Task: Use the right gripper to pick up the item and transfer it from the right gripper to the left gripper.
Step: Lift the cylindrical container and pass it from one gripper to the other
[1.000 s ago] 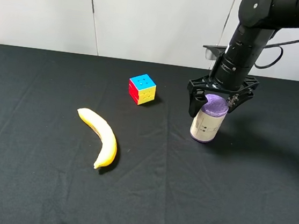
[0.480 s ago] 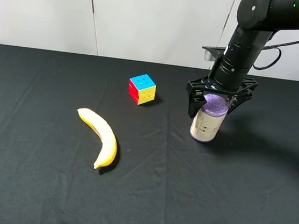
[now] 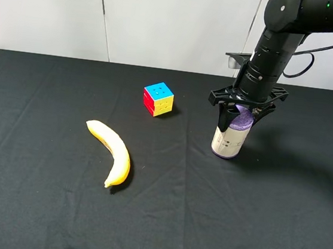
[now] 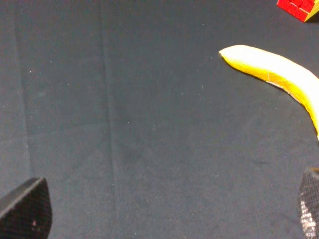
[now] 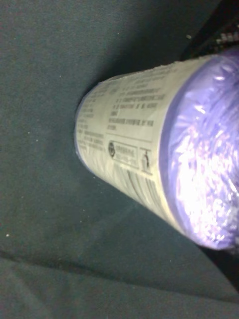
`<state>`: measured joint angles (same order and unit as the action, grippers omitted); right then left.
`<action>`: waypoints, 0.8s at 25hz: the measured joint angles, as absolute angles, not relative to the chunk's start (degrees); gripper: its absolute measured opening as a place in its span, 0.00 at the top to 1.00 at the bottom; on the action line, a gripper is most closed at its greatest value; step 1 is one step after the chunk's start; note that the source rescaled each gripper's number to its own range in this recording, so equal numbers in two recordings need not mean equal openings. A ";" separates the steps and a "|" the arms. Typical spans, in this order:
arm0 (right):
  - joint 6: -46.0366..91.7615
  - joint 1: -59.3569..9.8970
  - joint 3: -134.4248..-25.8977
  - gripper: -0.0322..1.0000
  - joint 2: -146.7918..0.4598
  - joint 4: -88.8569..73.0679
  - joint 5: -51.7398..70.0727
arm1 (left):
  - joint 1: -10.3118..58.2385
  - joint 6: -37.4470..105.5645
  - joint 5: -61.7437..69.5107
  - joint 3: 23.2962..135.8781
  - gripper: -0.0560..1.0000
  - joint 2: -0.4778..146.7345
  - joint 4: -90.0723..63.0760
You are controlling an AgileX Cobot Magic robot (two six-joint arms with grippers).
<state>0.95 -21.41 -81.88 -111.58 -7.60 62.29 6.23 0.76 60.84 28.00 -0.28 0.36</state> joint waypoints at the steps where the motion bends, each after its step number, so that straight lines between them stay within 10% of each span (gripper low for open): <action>1: 0.95 -21.41 -81.88 0.91 -111.58 -7.60 62.29 | 6.23 0.76 60.84 28.00 0.04 -0.28 0.36; 20: 0.65 -21.41 -95.26 0.91 -106.69 -7.83 69.41 | 6.23 0.76 60.84 28.00 0.04 -0.28 0.36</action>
